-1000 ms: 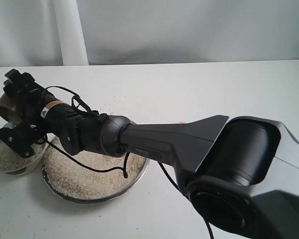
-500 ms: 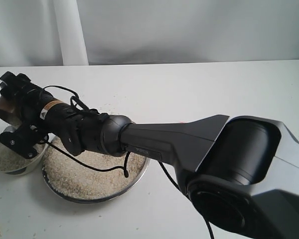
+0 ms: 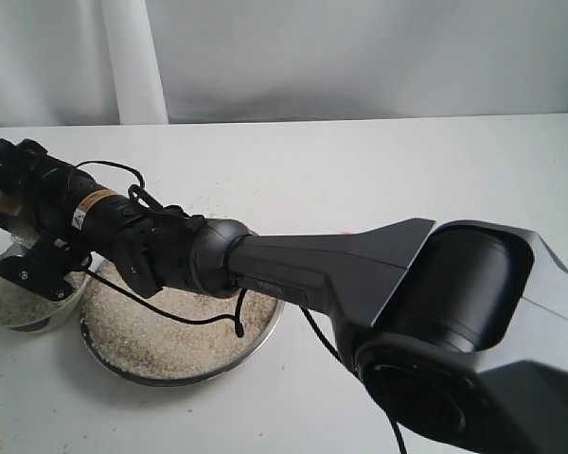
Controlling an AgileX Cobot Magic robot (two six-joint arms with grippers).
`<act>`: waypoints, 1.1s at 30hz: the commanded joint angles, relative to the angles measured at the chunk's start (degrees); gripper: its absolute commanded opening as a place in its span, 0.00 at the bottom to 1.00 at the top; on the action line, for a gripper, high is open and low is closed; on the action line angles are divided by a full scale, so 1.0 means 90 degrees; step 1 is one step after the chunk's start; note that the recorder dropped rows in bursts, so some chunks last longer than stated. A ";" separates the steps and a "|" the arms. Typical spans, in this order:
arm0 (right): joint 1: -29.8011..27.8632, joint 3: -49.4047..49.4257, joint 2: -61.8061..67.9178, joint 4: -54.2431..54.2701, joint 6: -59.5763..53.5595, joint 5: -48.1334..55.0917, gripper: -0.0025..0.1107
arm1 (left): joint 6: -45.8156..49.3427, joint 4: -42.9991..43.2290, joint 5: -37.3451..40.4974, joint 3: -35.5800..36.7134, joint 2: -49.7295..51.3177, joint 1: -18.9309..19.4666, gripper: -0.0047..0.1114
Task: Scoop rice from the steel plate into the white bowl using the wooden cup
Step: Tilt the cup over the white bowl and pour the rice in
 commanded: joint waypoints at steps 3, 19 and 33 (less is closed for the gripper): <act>0.0106 -0.0083 -0.0083 -0.0196 -0.0082 -0.0242 0.02 | -0.0027 -0.0005 -0.0046 0.0012 0.0001 -0.0010 0.04; 0.0163 -0.0083 0.0139 -0.0269 -0.0095 -0.0424 0.02 | -0.0027 -0.0005 -0.0046 0.0012 0.0001 -0.0010 0.04; 0.0163 -0.0083 0.0123 -0.0293 -0.0081 -0.0510 0.02 | -0.0027 -0.0005 -0.0046 0.0012 0.0001 -0.0010 0.04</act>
